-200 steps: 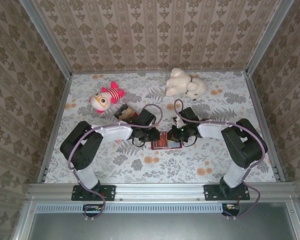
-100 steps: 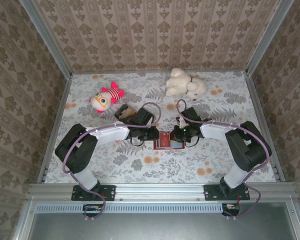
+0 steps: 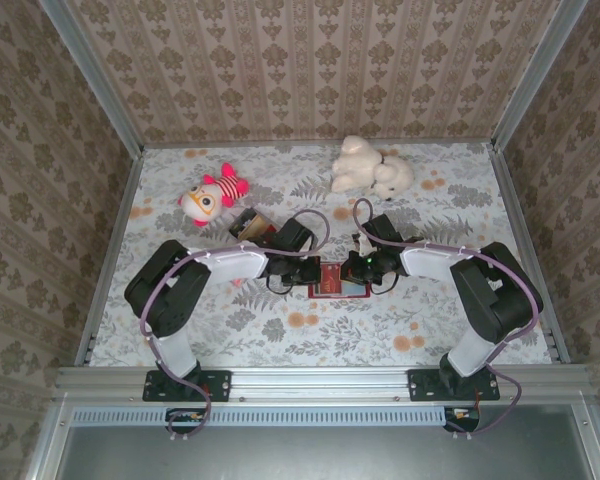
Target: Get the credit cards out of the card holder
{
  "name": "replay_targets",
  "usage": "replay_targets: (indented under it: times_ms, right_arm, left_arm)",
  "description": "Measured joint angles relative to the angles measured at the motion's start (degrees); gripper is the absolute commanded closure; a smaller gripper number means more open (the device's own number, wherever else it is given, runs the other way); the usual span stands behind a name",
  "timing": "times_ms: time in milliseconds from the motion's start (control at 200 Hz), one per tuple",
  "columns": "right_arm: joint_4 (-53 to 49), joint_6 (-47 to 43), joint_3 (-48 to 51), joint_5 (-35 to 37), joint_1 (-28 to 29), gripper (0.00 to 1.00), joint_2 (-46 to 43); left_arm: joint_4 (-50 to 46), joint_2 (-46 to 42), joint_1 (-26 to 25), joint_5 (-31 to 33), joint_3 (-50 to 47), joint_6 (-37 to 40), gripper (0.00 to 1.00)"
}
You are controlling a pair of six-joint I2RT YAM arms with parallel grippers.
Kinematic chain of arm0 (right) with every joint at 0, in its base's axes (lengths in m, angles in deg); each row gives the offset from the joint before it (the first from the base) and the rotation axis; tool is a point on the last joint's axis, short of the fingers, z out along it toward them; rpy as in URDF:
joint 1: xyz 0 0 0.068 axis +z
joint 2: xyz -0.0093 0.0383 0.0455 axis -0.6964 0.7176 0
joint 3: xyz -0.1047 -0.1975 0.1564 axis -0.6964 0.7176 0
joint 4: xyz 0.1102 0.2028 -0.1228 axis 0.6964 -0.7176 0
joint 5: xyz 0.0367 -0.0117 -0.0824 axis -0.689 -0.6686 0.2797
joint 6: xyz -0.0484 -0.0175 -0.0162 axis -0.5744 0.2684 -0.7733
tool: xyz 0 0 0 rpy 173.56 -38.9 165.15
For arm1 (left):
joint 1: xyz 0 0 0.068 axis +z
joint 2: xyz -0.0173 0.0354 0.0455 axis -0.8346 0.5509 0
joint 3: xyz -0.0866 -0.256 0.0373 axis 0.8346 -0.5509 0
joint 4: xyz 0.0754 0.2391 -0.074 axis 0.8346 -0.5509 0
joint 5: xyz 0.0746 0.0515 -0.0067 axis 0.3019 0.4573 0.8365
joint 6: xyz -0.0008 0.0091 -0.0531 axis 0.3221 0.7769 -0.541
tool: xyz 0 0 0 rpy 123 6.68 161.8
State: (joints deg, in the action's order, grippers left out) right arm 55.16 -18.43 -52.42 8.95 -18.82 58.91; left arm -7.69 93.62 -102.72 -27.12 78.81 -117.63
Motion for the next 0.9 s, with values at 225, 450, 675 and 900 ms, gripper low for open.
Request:
replay_targets:
  times_ms: [225, 450, 675, 900]
  right_arm:
    - [-1.9, -1.0, -0.1, 1.4, -0.1, 1.0, 0.0]
    - [-2.4, -1.3, -0.1, 1.9, -0.4, 1.0, 0.0]
    - [-2.3, -1.2, -0.1, 1.7, -0.4, 0.82, 0.4]
    - [-2.1, -1.1, -0.1, 1.2, -0.6, 0.8, 0.7]
  left_arm:
    - [-1.3, 0.1, 0.0, 1.2, 0.3, 0.0, 1.0]
    - [-1.5, 0.1, -0.1, 1.2, 0.5, 0.0, 1.0]
    - [-3.2, 0.1, -0.1, 1.8, 1.2, 0.6, 1.0]
    - [-7.3, -3.1, -0.7, 6.4, 1.5, 1.3, 1.0]
